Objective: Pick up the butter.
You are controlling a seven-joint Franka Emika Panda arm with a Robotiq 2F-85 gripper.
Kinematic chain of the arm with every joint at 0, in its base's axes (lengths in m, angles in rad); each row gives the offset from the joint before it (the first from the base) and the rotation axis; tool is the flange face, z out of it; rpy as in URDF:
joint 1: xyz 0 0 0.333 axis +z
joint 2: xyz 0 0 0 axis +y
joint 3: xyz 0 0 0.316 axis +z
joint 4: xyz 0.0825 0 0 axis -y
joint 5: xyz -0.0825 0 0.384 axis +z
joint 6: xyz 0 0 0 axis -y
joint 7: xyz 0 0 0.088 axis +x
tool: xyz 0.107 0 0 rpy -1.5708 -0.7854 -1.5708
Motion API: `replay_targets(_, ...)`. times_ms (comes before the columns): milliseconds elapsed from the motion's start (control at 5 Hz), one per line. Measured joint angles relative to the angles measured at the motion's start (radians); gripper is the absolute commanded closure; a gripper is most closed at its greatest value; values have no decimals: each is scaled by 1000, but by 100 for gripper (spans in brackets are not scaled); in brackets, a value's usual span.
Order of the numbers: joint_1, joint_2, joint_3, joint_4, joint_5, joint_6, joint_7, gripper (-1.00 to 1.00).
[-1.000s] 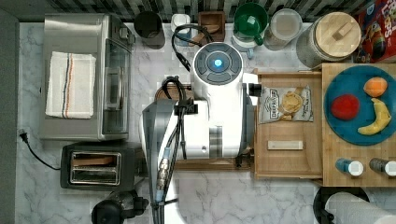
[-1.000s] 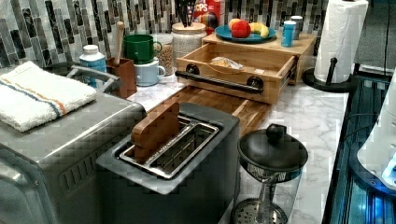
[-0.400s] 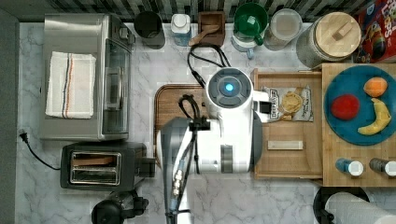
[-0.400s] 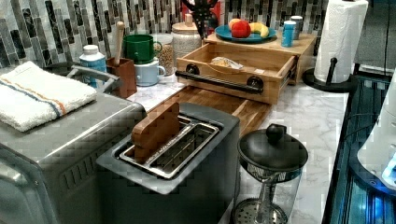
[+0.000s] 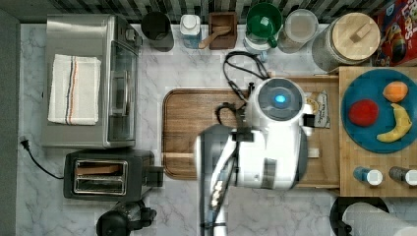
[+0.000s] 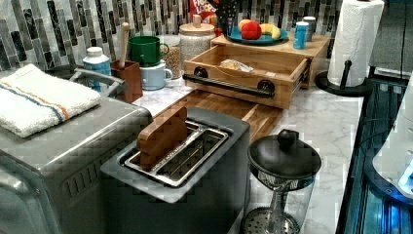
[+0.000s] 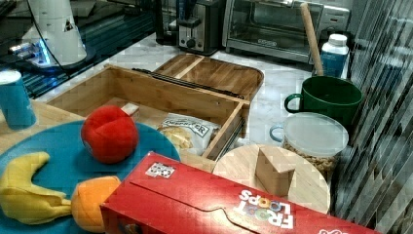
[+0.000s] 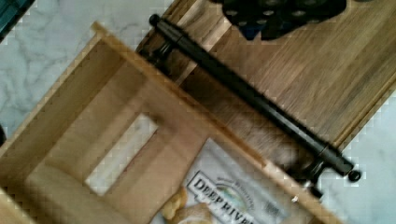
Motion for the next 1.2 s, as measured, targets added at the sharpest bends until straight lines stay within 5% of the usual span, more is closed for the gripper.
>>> replay_targets(400,-107,-1,-48,10,0,-14,-2,100)
replay_targets(600,-144,-2,-80,10,-13,-12,2,-11)
replay_targets(800,-178,0,-91,10,-9,27,2,-100)
replay_targets(1200,-207,20,-109,0,-7,135,41,-100)
